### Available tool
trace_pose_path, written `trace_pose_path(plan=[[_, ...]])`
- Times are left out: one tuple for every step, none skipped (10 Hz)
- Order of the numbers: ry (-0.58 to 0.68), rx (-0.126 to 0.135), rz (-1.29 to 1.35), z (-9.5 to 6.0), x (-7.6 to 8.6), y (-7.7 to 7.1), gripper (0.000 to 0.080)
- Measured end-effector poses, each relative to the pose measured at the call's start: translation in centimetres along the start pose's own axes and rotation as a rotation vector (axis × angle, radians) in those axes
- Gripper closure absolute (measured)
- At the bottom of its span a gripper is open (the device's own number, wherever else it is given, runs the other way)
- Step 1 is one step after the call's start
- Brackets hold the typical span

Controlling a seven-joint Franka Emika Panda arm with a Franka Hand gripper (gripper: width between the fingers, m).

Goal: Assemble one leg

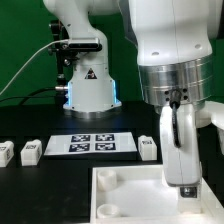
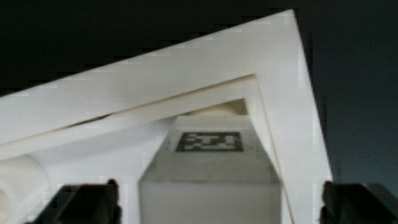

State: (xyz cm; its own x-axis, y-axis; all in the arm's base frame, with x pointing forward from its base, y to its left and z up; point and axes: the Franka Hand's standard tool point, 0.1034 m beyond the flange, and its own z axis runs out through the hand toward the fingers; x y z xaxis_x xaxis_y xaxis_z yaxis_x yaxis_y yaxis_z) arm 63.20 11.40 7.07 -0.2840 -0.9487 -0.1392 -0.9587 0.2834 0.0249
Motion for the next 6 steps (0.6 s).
trace_pose_path(plan=[[0.000, 0.000, 0.000, 0.0, 0.0, 0.0, 0.0167], [-0.001, 0.003, -0.001, -0.1, -0.1, 0.0, 0.0167], [-0.008, 0.019, -0.007, -0.6, -0.6, 0.5, 0.0152], [-0.015, 0.022, -0.015, -1.5, -1.0, 1.0, 0.0151], [-0.018, 0.025, -0.018, -1.9, -1.2, 1.0, 0.0151], [-0.014, 0.021, -0.017, -1.5, -1.0, 1.1, 0.0151]])
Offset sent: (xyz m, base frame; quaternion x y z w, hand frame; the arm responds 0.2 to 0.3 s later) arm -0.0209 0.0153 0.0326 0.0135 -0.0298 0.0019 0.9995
